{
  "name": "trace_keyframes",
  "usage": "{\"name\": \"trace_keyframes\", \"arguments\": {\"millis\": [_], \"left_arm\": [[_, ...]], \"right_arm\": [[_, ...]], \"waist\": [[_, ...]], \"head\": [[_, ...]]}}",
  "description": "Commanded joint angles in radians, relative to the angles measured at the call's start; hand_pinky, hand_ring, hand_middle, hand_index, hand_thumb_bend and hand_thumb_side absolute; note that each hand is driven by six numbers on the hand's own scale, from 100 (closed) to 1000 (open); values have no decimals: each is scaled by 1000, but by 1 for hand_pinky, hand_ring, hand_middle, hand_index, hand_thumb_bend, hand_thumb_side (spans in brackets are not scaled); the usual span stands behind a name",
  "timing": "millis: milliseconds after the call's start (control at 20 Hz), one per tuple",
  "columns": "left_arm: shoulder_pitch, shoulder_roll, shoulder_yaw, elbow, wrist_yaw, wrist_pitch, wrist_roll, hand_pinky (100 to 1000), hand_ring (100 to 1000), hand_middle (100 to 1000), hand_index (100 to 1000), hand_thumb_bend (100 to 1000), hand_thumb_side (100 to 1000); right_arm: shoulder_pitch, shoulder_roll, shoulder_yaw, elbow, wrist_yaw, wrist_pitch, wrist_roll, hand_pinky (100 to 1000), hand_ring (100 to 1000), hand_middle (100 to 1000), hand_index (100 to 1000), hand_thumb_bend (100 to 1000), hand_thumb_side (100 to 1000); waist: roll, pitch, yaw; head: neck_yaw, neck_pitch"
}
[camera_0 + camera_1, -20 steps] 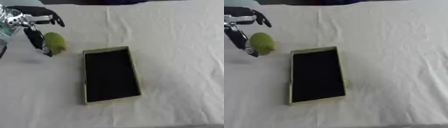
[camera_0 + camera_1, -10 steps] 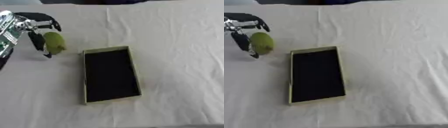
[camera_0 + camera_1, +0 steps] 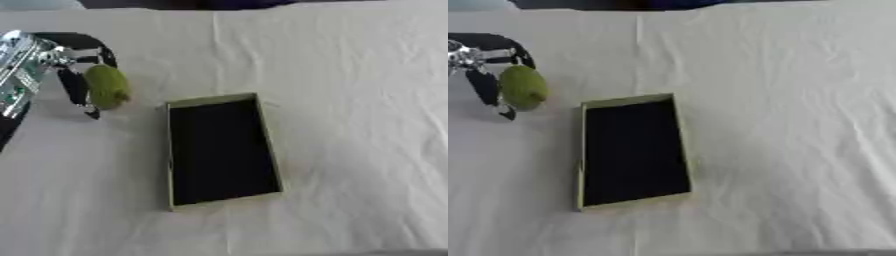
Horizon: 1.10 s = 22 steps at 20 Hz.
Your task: Pick up objects on the table and place them in the box.
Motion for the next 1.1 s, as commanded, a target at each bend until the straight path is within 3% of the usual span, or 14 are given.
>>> {"name": "trace_keyframes", "arguments": {"millis": [50, 300, 350, 400, 700, 850, 1100], "left_arm": [[-24, 13, 17, -4, -34, 4, 27, 781, 784, 751, 806, 746, 100], [-22, 4, 15, 5, -70, 10, 81, 763, 767, 736, 798, 729, 100], [-23, 3, 15, 8, -71, 9, 86, 601, 575, 577, 663, 447, 151], [-28, 4, 24, 0, -77, 14, 94, 589, 561, 539, 650, 644, 100], [-20, 4, 32, -58, -105, 70, 182, 497, 462, 432, 516, 598, 100], [-19, -2, 26, -66, -134, 78, 227, 413, 380, 335, 351, 610, 100], [-8, 2, 33, -107, -117, 72, 309, 387, 356, 315, 352, 668, 100]], "right_arm": [[-4, -10, -8, -16, 5, 3, 0, 849, 739, 626, 817, 100, 604], [-4, -9, -8, -16, 4, 3, 0, 849, 739, 626, 817, 100, 603], [-4, -9, -8, -16, 4, 3, 0, 849, 740, 626, 818, 100, 612], [-2, -9, -9, -16, 5, 4, 0, 850, 740, 626, 818, 100, 604], [1, -3, -10, -16, 10, 11, 2, 851, 741, 625, 819, 100, 604], [2, -2, -12, -16, 10, 11, 1, 851, 741, 625, 819, 100, 604], [3, 0, -13, -16, 12, 13, 0, 851, 742, 625, 819, 100, 605]], "waist": [[-3, -17, -1], [-3, -17, -2], [-4, -17, -2], [-4, -17, -1], [-3, -17, -3], [-5, -17, -4], [-4, -16, -5]], "head": [[3, -9], [4, -10], [4, -9], [3, -7], [7, -7], [7, -8], [6, -3]]}}
